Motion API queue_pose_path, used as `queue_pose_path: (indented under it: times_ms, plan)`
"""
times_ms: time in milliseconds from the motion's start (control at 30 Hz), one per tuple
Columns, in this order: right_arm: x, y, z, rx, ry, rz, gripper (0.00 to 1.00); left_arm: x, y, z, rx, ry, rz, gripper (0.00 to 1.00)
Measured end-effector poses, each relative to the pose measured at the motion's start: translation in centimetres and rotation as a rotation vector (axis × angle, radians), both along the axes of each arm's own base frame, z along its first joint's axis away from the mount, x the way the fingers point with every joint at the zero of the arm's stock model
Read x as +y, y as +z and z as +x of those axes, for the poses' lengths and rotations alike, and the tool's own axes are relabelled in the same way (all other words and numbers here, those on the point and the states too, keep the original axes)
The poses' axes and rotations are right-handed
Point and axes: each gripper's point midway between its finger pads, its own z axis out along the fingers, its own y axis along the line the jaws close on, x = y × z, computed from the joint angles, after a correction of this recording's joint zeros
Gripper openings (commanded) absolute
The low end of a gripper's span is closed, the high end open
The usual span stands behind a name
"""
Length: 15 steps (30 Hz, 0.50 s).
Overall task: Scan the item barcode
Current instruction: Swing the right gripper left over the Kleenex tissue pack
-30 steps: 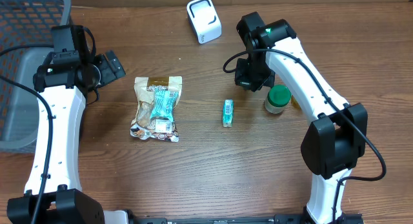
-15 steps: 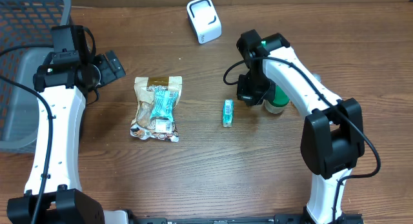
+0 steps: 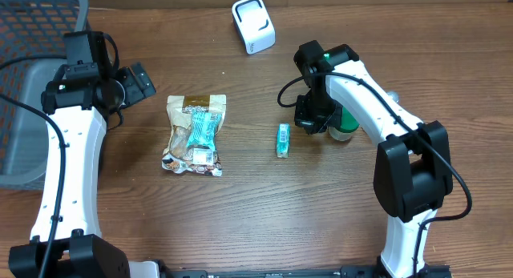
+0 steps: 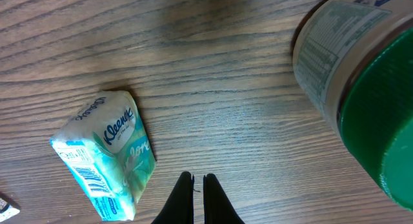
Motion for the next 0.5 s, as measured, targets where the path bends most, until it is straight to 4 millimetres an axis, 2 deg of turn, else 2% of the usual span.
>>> queue_pose_path:
  times_ms: [500]
  plan:
    - [0.24,-0.14,-0.54,0.019,0.005,0.005,0.04,0.00,0.01,0.00,0.000,0.000,0.000,1.00]
